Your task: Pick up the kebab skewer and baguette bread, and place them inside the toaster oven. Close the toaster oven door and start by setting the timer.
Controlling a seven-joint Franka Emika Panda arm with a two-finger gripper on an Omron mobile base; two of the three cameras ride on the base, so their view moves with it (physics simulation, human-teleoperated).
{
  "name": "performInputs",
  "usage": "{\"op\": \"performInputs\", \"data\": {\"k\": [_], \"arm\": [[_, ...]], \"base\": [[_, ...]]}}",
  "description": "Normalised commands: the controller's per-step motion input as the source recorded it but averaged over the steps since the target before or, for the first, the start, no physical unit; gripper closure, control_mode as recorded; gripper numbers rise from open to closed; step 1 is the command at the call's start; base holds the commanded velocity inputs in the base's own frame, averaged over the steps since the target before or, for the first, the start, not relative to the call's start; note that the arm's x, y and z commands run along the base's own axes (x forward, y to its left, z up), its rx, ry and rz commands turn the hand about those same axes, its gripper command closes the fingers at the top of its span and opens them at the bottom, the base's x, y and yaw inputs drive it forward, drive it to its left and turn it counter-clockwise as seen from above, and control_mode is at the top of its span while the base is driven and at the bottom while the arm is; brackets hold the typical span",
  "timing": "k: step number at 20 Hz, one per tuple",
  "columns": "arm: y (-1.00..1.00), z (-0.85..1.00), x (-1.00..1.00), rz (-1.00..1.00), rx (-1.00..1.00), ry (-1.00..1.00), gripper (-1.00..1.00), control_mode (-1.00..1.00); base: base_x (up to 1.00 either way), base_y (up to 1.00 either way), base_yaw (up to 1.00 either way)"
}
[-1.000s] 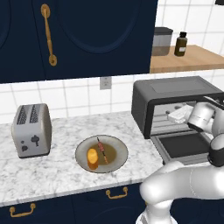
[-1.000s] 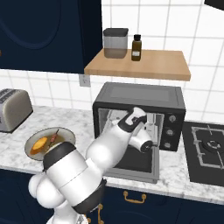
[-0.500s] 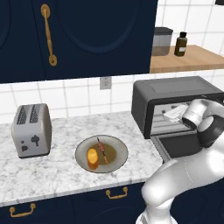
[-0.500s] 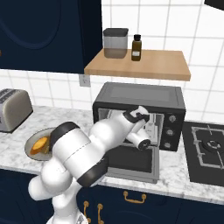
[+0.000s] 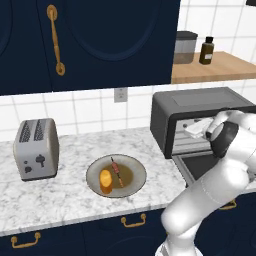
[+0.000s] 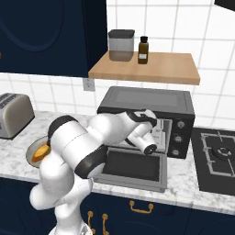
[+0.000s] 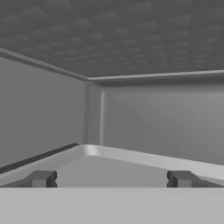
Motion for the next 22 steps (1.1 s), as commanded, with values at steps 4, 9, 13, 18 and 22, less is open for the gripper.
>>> {"op": "performInputs", "data": {"k": [4, 9, 13, 18, 22], "arm": [[-0.01, -0.50, -0.63, -0.01, 0.00, 0.01, -1.00, -1.00], [0.00, -0.39, -0.93, -0.02, 0.01, 0.11, -1.00, -1.00], [0.00, -0.06, -0.91, -0.03, 0.02, 0.22, -1.00, -1.00], [-0.02, 0.00, -0.98, -0.05, 0.01, 0.28, -1.00, -1.00], [-0.11, 0.00, -1.00, -0.05, 0.01, 0.31, -1.00, -1.00]], "base": [[0.00, 0.00, 0.00], [0.00, 0.00, 0.00], [0.00, 0.00, 0.00], [0.00, 0.00, 0.00], [0.00, 0.00, 0.00]]}}
